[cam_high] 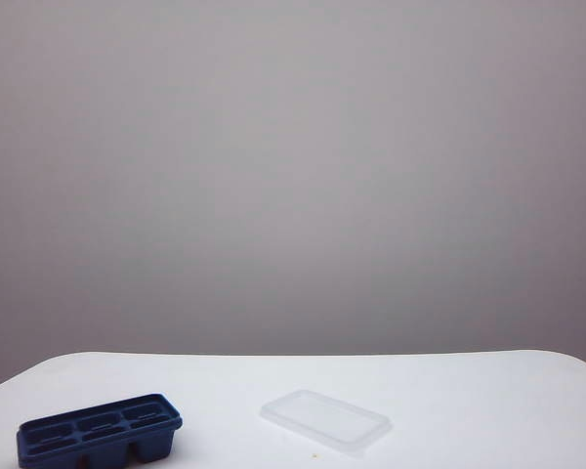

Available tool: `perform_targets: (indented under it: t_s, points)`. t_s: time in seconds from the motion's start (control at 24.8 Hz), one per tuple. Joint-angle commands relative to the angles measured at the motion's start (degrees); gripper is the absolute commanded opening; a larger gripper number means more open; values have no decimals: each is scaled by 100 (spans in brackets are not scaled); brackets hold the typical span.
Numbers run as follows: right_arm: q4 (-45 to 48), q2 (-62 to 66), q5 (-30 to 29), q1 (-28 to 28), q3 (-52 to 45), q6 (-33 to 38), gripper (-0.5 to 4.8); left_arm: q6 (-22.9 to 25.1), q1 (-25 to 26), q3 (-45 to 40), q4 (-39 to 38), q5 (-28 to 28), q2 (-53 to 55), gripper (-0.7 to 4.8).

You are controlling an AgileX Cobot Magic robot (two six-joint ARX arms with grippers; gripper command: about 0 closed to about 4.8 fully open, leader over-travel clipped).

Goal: Pick up the ice cube tray, remove its lid, and then place both the tray and the lid back on the table.

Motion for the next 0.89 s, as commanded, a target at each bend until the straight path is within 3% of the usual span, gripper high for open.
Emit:
perform_targets:
  t_s: [0.04, 0.16, 0.32, 0.52, 0.73, 0.89]
  points:
    - [442, -350, -28, 13, -391, 278, -1, -197, 15, -140, -227, -142, 42, 278]
    - [435, -623, -74, 22, -702, 286, -1, -369, 11, -352, -179, -142, 39, 217]
    - [385, -1165, -94, 17, -1294, 369, -1, -411, 11, -745, -175, -37, 28, 77]
    - [328, -1414, -74, 0, -1646, 459, -1, -369, 11, -1185, -35, 175, 28, 73]
    - [192, -1414, 85, 0, -1862, 389, -1, -350, 15, -1729, 107, 459, 28, -6]
    - [20, -1412, 175, -4, -2168, 409, -1, -348, 15, -1825, 90, 450, 28, -6]
